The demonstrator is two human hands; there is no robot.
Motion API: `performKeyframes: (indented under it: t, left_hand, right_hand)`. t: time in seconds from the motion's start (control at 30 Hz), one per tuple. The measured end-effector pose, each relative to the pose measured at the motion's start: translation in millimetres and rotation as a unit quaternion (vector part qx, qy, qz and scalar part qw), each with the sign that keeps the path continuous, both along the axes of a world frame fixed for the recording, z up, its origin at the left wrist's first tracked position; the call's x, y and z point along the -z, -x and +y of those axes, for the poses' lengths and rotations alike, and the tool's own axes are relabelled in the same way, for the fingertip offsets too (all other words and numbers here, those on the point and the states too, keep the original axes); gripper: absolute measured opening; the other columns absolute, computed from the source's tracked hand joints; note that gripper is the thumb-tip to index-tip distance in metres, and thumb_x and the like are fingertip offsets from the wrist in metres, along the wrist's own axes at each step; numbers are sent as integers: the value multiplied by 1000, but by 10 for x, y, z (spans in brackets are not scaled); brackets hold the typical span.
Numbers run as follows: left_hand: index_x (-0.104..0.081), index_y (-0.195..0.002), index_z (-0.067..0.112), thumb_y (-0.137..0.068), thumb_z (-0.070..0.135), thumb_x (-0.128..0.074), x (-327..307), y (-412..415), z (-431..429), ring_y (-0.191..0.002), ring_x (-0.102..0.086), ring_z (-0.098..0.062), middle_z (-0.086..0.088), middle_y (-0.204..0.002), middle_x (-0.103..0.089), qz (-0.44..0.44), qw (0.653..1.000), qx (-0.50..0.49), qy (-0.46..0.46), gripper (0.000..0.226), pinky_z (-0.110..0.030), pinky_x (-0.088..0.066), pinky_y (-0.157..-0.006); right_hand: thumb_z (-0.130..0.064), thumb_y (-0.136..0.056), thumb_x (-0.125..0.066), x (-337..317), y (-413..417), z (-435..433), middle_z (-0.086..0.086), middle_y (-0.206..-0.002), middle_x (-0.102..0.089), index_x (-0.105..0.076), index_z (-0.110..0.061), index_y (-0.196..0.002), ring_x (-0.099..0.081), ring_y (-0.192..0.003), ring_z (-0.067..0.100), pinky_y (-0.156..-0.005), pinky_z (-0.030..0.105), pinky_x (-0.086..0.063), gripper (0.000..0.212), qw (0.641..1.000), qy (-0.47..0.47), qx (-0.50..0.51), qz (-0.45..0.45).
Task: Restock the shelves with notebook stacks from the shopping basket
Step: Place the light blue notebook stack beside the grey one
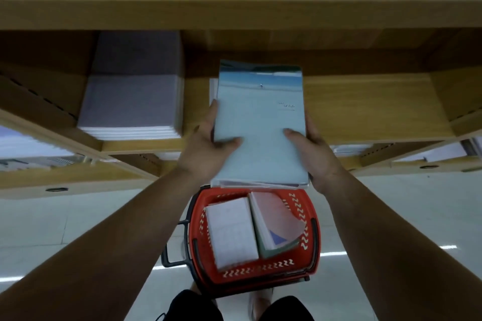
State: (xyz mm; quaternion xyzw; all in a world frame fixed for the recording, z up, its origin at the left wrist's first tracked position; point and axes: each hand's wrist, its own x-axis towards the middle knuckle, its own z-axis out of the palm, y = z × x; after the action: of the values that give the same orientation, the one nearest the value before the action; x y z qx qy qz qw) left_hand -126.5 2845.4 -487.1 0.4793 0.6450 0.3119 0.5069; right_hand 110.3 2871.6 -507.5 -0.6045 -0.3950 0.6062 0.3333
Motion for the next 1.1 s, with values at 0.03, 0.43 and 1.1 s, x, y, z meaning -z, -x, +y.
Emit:
performKeyframes:
  t: [0.03,0.43,1.1]
  left_hand:
    - [-19,-158,53,-78,49,-85,28,-2,-132,-134,-54,-14,11,-150,-49,25,999,18,-9,103,-43,-52,-108]
    - [-9,-163,38,-74,64,-79,82,69,-410,-153,-17,-41,-16,-169,-12,458,871,116,-131,116,-53,-27,-122]
    - [-6,-165,19,-82,73,-64,169,724,267,-158,-15,-28,-7,-168,-27,583,792,120,-132,115,-61,-9,-126]
  right_hand:
    - [-22,-101,-64,36,-29,-98,-19,-119,-75,-49,-52,-144,-74,-106,10,-83,33,-61,54,1000,0,-6,9]
    - [-29,-101,-63,-41,279,25,-17,-130,-68,-46,-55,-145,-67,-117,15,-101,48,-57,54,997,-55,-32,-43]
    - [-59,-104,-43,-238,817,824,-3,-119,-65,-35,-54,-151,-68,-99,21,-61,33,-59,48,977,19,-101,-185]
